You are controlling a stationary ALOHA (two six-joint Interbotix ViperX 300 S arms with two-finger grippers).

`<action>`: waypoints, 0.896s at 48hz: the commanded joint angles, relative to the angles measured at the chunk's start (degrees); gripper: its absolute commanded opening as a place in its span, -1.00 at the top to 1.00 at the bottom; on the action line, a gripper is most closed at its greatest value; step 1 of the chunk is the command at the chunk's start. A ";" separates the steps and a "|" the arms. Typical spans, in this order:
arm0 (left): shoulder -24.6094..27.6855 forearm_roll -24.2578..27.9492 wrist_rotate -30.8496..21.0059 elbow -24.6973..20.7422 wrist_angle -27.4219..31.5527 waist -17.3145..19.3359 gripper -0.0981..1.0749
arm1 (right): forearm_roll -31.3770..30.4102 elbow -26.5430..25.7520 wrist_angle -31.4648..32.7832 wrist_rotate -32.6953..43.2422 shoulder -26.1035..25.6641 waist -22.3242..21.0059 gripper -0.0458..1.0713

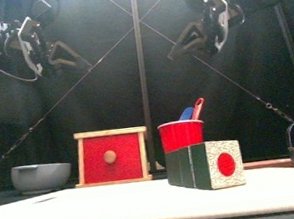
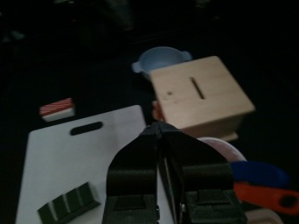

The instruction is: Grasp knife

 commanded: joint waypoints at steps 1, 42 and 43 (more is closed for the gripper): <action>0.09 0.18 0.09 -1.58 -1.14 -0.18 0.73 | 3.16 -1.05 5.27 -0.26 -2.20 -1.05 0.46; 0.09 2.46 0.09 -1.23 -0.53 -0.18 0.73 | 50.63 -6.24 29.88 -31.46 -3.60 -14.41 -0.83; 0.09 2.46 0.00 -1.23 -0.53 -0.18 0.73 | 51.94 -6.42 29.97 -32.78 -3.25 -15.21 -0.83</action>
